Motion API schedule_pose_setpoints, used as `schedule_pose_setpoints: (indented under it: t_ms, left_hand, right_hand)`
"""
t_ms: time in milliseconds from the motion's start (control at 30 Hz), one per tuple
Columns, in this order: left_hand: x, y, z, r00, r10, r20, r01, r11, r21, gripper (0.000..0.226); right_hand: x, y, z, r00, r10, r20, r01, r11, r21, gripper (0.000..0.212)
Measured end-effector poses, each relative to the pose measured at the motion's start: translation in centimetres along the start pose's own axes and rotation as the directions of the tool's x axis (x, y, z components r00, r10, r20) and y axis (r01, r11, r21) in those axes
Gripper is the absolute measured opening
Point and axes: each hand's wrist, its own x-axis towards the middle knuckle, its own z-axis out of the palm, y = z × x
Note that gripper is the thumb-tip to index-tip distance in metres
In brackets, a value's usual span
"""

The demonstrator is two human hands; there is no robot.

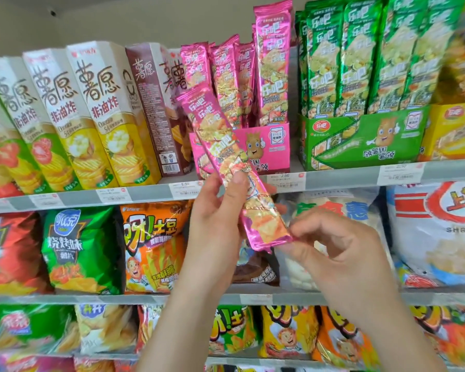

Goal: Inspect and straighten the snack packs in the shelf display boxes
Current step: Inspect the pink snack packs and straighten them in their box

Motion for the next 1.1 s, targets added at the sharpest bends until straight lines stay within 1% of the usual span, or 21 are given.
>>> schedule_pose_setpoints:
  t_ms: [33,100,167,200,233,300,367,400,433,467,500,533,600,667,700,767,867,933,1033,1067,1100]
  left_hand:
    - [0.0,0.0,0.1,1.000,0.003,0.009,-0.004,0.999,0.037,0.046]
    - [0.0,0.2,0.2,0.999,0.011,0.039,-0.016,0.993,0.116,0.033]
    - [-0.2,0.6,0.1,0.997,0.023,0.071,-0.036,0.982,0.184,0.031]
    - [-0.3,0.8,0.2,0.995,0.039,0.095,-0.058,0.978,0.199,0.029]
    - [-0.4,1.0,0.3,0.992,0.057,0.115,-0.080,0.975,0.207,0.026]
    - [-0.8,1.3,0.7,0.989,0.083,0.125,-0.111,0.964,0.241,0.027]
    - [-1.1,1.4,0.8,0.986,0.128,0.104,-0.155,0.936,0.317,0.031]
    - [-1.3,1.4,0.8,0.983,0.154,0.099,-0.181,0.911,0.371,0.034]
    - [-1.5,1.4,0.8,0.981,0.168,0.096,-0.193,0.882,0.431,0.040]
    - [-1.8,1.3,0.7,0.981,0.171,0.091,-0.194,0.852,0.486,0.045]
    - [-2.2,1.2,0.7,0.981,0.168,0.102,-0.196,0.817,0.543,0.048]
    - [-2.6,1.0,0.8,0.977,0.159,0.142,-0.212,0.774,0.597,0.050]
    - [-3.5,0.7,1.0,0.960,0.114,0.258,-0.263,0.691,0.674,0.054]
    - [-4.0,0.8,0.8,0.945,0.065,0.322,-0.290,0.624,0.725,0.056]
    - [-4.1,0.9,0.6,0.937,0.060,0.344,-0.308,0.606,0.733,0.055]
    - [-4.1,1.4,0.4,0.928,0.073,0.365,-0.333,0.604,0.724,0.052]
    - [-3.5,2.3,0.3,0.950,0.075,0.304,-0.288,0.594,0.752,0.047]
    - [-2.6,2.8,0.0,0.942,0.046,0.331,-0.297,0.568,0.767,0.044]
    - [-1.0,3.9,-0.6,0.923,-0.035,0.383,-0.298,0.565,0.769,0.040]
    - [-0.4,4.3,-0.9,0.915,-0.038,0.401,-0.314,0.553,0.771,0.038]
    - [0.2,4.7,-1.1,0.907,-0.023,0.421,-0.349,0.518,0.781,0.037]
  right_hand:
    - [0.0,0.0,-0.6,0.999,-0.024,0.039,0.025,0.999,-0.031,0.013]
    - [0.0,0.0,-1.9,0.991,-0.093,0.097,0.103,0.989,-0.109,0.019]
    - [0.0,0.1,-3.0,0.980,-0.143,0.136,0.165,0.972,-0.170,0.028]
    - [0.0,0.3,-3.6,0.977,-0.145,0.154,0.173,0.968,-0.183,0.029]
    - [0.0,0.4,-4.1,0.974,-0.135,0.180,0.168,0.968,-0.187,0.028]
    - [0.0,0.6,-4.8,0.958,-0.088,0.272,0.134,0.979,-0.156,0.022]
    - [0.2,0.4,-5.3,0.933,-0.049,0.357,0.071,0.996,-0.051,0.020]
    - [0.4,0.2,-5.4,0.936,-0.032,0.351,0.021,0.999,0.037,0.021]
    - [0.8,0.0,-5.5,0.950,-0.024,0.311,-0.015,0.992,0.123,0.024]
    - [1.3,-0.3,-5.4,0.967,-0.030,0.254,-0.018,0.983,0.184,0.029]
    - [2.0,-0.7,-5.3,0.979,-0.041,0.200,-0.002,0.977,0.212,0.038]
    - [2.9,-1.2,-5.2,0.985,-0.052,0.166,0.013,0.973,0.229,0.049]
    - [4.7,-2.3,-5.2,0.988,-0.087,0.126,0.051,0.964,0.262,0.068]
    - [6.2,-3.3,-5.5,0.984,-0.149,0.097,0.121,0.960,0.254,0.075]
    - [6.8,-3.7,-5.8,0.979,-0.182,0.097,0.155,0.960,0.232,0.075]
    - [7.8,-4.4,-6.2,0.965,-0.221,0.139,0.193,0.962,0.192,0.068]
    - [9.3,-5.5,-6.3,0.948,-0.259,0.186,0.231,0.960,0.160,0.050]
    - [10.3,-6.3,-6.1,0.947,-0.276,0.166,0.243,0.950,0.194,0.040]
    - [11.9,-7.3,-5.4,0.951,-0.294,0.095,0.268,0.939,0.216,0.031]
    - [12.4,-7.6,-5.2,0.951,-0.303,0.069,0.280,0.932,0.228,0.029]
    - [13.0,-8.0,-5.0,0.948,-0.313,0.057,0.290,0.923,0.254,0.026]
